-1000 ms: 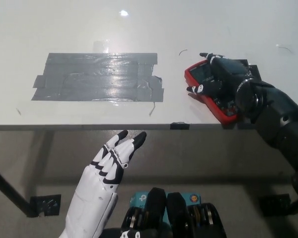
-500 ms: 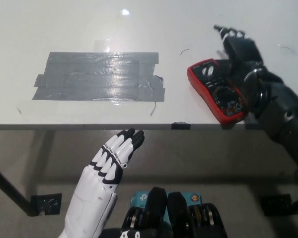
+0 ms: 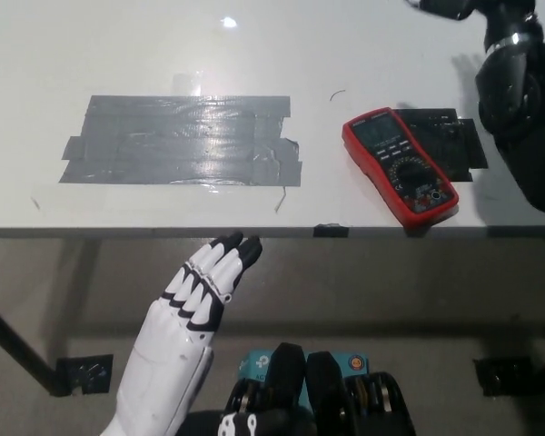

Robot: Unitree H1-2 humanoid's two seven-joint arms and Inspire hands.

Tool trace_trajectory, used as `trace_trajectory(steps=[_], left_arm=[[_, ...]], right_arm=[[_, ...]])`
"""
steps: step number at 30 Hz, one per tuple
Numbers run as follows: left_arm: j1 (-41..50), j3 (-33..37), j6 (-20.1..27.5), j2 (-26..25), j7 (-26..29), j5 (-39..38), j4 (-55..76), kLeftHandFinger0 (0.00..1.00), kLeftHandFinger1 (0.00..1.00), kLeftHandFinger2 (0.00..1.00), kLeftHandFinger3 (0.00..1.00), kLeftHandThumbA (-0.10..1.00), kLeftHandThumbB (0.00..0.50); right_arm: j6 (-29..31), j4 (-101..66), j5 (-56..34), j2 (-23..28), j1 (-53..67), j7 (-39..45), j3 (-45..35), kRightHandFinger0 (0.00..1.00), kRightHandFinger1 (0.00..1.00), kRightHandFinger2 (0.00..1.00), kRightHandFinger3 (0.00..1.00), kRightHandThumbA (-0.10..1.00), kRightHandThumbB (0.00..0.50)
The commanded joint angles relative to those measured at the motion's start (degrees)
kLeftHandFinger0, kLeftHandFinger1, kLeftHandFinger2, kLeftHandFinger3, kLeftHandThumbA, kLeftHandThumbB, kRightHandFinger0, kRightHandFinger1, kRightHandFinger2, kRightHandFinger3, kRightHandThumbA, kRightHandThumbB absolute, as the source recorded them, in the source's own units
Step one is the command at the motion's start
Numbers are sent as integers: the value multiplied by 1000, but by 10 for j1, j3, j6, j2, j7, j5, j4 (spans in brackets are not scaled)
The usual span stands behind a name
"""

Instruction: The robot first picks the multimeter with right hand and then unfolds the black stand on the back of it using left hand

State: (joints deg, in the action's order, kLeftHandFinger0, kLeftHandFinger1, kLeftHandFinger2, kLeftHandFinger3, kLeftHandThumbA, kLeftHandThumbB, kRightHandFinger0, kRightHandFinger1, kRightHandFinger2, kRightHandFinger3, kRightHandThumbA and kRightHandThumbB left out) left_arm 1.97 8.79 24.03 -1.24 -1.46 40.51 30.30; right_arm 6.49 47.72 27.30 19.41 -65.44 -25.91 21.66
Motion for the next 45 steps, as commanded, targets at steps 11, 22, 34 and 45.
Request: trace_trajectory(steps=[11, 22, 34, 45], left_arm=[[-130, -77, -78, -54, -10, -167, -120, 1000, 1000, 1000, 1000, 1000, 59], [-152, -88, -81, -68, -13, -178, -197, 1000, 1000, 1000, 1000, 1000, 99], [-85, -78, -72, -61, -15, -187, -203, 1000, 1000, 1000, 1000, 1000, 152], [11, -71, -41, -67, -12, -240, -222, 1000, 1000, 1000, 1000, 1000, 152]], right_arm=[[-93, -772, -150, 83, 223, 128, -154, 1000, 1000, 1000, 1000, 1000, 406], [-80, -905, -148, 70, 351, 126, -141, 1000, 1000, 1000, 1000, 1000, 388], [-41, -907, -112, -8, 552, 106, -76, 1000, 1000, 1000, 1000, 1000, 382], [99, -615, -128, -54, 671, 92, -86, 1000, 1000, 1000, 1000, 968, 326]])
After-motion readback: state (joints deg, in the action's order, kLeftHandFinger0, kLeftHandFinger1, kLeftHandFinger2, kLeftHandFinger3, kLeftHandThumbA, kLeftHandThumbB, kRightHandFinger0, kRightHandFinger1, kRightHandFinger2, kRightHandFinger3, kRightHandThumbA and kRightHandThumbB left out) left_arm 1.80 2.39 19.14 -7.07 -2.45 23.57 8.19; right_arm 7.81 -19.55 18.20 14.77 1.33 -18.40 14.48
